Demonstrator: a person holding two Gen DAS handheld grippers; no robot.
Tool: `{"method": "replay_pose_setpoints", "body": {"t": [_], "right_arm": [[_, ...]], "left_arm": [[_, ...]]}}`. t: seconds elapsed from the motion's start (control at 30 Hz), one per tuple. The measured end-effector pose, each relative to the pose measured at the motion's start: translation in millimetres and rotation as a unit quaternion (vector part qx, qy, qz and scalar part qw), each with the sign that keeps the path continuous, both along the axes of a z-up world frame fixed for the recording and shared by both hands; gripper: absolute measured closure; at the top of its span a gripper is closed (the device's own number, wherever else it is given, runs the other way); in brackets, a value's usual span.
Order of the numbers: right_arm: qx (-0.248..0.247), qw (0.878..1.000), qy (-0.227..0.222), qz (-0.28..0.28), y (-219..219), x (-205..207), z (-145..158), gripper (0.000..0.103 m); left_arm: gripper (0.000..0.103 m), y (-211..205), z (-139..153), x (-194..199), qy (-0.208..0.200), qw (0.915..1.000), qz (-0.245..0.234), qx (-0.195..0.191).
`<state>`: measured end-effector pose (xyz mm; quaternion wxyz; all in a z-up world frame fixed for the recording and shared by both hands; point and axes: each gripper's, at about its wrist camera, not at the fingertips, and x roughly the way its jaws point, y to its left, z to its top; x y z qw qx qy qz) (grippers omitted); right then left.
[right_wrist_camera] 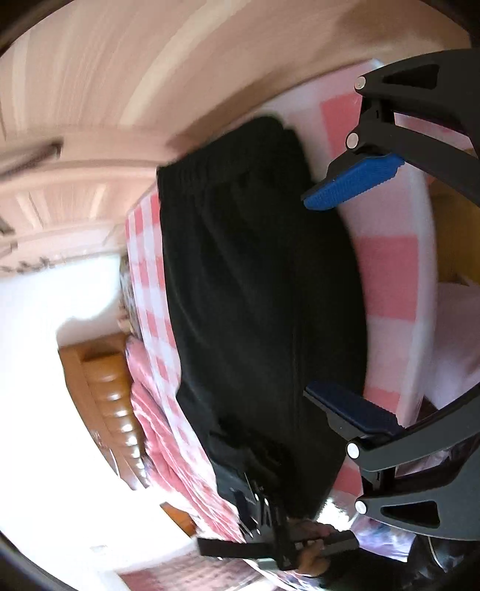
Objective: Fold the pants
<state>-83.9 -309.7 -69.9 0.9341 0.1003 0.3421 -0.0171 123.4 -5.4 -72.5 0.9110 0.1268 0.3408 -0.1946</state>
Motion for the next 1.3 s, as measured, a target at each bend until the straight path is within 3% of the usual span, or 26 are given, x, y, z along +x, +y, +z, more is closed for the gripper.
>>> {"method": "replay_pose_setpoints", "body": {"t": [0.23, 0.7, 0.8, 0.87, 0.97, 1.07, 1.2, 1.3], "right_arm": [[0.056, 0.997, 0.016, -0.052, -30, -5, -11, 0.013], [0.100, 0.992, 0.035, -0.061, -33, 13, -22, 0.013], [0.093, 0.992, 0.043, -0.074, -32, 13, -21, 0.013], [0.060, 0.994, 0.036, -0.080, -24, 13, -10, 0.013], [0.041, 0.998, -0.009, -0.045, 2, 17, 14, 0.012], [0.028, 0.999, -0.009, 0.022, 41, 36, 18, 0.011], [0.039, 0.996, -0.005, 0.078, 91, 67, 15, 0.011], [0.003, 0.989, -0.027, 0.146, 144, 88, 26, 0.011]], "left_arm": [[0.001, -1, 0, -1, -0.003, 1.0000, 0.002, 0.001], [0.001, -1, 1, -4, -0.006, 0.9999, 0.006, 0.006], [0.001, -1, 6, -8, 0.004, 0.9999, 0.007, 0.012], [0.002, -1, 13, -17, 0.008, 0.9998, -0.010, 0.013], [0.002, 27, 30, -37, -0.013, 0.9997, -0.007, -0.019], [0.002, 70, 31, -41, -0.016, 0.9981, 0.051, -0.031], [0.002, 111, 11, -44, 0.010, 0.9963, 0.082, -0.022], [0.002, 121, -5, -53, -0.002, 0.9966, 0.080, -0.016]]}}
